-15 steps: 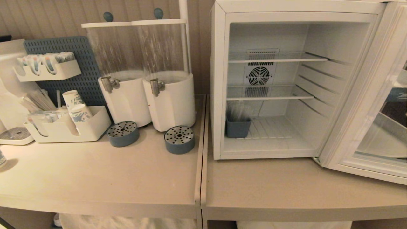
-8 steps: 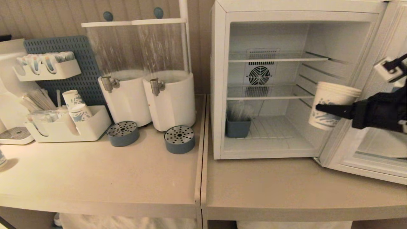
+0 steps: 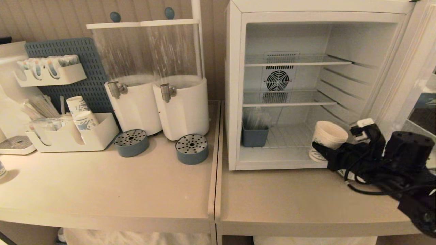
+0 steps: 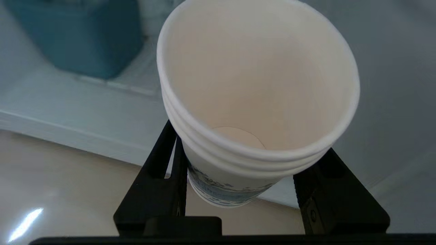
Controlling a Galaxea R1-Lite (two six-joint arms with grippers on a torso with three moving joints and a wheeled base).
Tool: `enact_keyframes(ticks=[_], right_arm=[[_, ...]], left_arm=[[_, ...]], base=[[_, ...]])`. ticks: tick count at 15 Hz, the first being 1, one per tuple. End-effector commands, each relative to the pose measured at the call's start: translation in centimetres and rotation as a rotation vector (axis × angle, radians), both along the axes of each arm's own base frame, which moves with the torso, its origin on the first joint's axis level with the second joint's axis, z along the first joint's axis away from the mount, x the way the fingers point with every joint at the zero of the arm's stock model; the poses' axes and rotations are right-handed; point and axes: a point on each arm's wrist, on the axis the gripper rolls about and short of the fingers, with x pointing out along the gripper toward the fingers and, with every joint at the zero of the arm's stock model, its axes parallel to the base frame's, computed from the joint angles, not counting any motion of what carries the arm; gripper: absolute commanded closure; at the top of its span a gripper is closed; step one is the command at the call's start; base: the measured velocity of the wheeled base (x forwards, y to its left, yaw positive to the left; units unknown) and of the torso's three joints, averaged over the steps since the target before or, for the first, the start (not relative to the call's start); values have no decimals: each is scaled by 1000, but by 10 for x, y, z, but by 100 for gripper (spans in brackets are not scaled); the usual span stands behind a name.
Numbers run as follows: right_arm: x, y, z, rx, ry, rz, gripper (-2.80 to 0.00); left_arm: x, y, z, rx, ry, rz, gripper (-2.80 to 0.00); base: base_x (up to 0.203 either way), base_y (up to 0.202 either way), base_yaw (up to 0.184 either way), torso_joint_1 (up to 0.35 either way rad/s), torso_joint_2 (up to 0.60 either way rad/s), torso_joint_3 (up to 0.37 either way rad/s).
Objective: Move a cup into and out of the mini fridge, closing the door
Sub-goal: Put the paper cup in the freezer
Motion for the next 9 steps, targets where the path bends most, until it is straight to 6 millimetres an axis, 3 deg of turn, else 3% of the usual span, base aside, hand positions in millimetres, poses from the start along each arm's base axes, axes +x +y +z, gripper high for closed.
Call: enact_keyframes(ticks=[1, 5, 9], right_arm=[[-4, 15, -23, -29, -8, -77, 0], [6, 39, -20, -42, -60, -167, 0], [41, 59, -15, -23, -153, -242, 0]], left_arm=[[0, 0, 0, 0, 0, 0, 0], [0, 0, 0, 0, 0, 0, 0], [0, 0, 0, 0, -1, 0, 0]], base=[[0, 0, 0, 0, 0, 0], [0, 0, 0, 0, 0, 0], [0, 0, 0, 0, 0, 0]])
